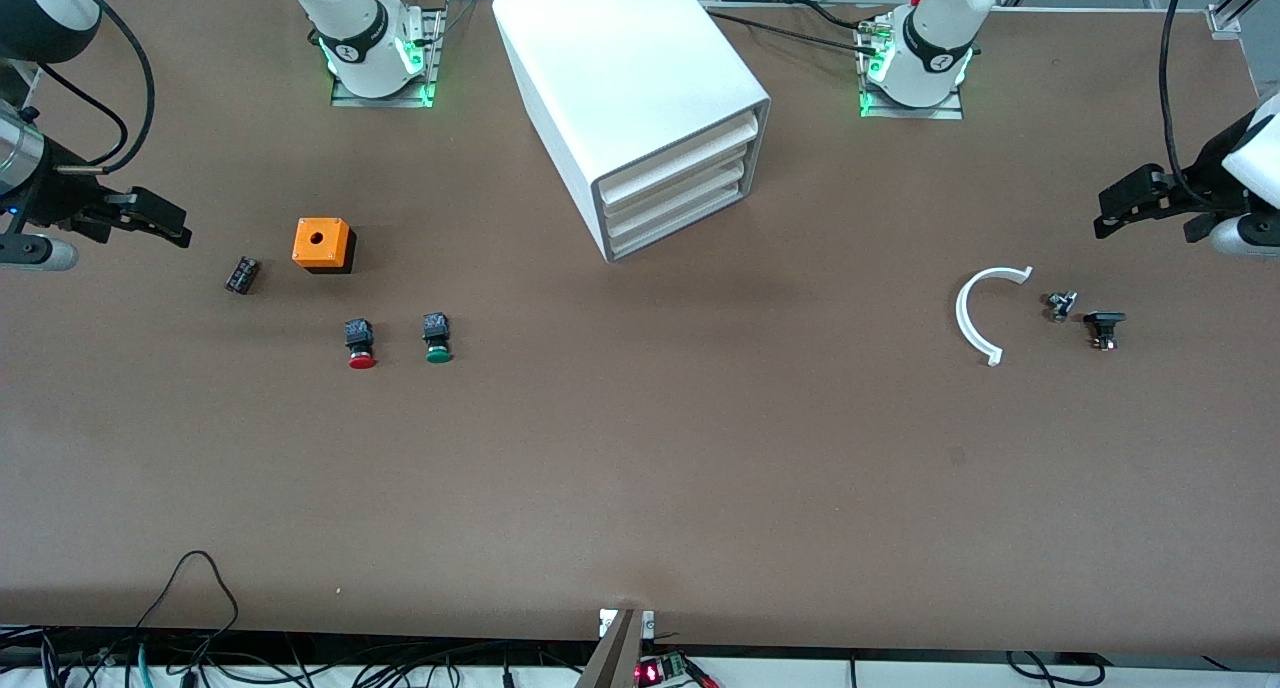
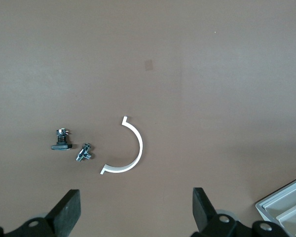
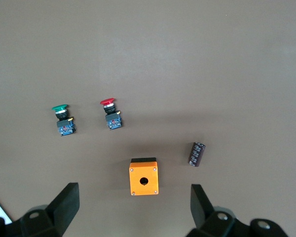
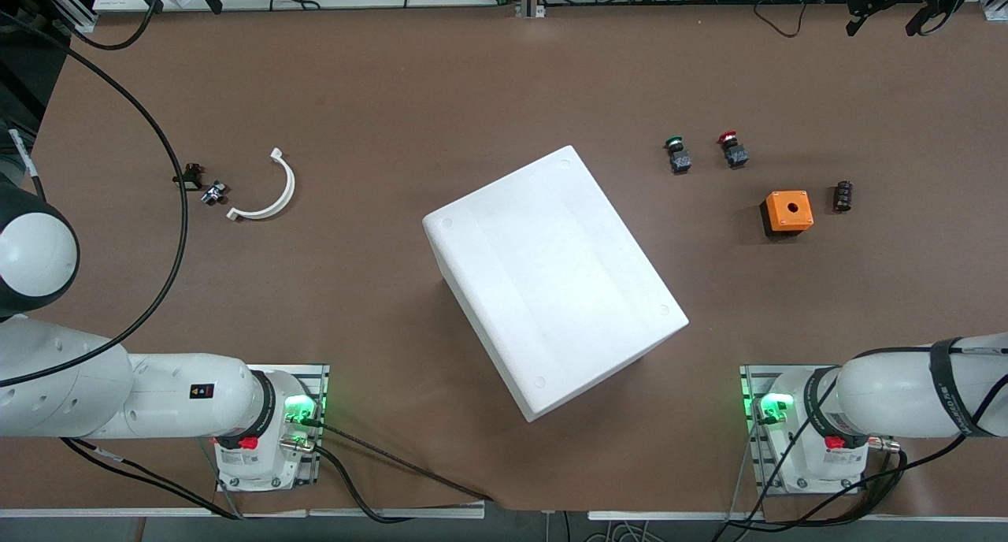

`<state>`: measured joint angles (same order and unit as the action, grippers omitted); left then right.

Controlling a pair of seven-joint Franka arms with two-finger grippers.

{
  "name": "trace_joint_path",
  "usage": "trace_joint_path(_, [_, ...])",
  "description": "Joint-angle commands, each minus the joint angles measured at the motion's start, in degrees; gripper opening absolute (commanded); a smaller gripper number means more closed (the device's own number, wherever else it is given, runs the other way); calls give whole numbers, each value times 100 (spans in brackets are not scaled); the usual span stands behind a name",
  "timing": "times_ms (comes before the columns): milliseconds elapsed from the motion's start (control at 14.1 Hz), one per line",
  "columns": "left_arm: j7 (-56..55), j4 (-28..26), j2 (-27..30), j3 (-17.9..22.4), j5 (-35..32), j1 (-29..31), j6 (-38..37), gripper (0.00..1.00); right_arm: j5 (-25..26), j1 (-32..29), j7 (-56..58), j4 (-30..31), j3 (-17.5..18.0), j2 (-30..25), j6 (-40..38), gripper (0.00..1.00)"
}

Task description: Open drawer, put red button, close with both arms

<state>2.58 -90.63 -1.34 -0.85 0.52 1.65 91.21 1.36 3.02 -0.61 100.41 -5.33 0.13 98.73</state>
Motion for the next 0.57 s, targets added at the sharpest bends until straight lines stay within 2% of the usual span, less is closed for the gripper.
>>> trace_joint_path(0, [242,-33,36,-11,-79,37,45,100,-57,-12,35,58,14,-92,33,100])
trace_joint_path(497, [278,177,-130,-20,-44,72,2,100,-57,-12,35,58,14,-92,41,100])
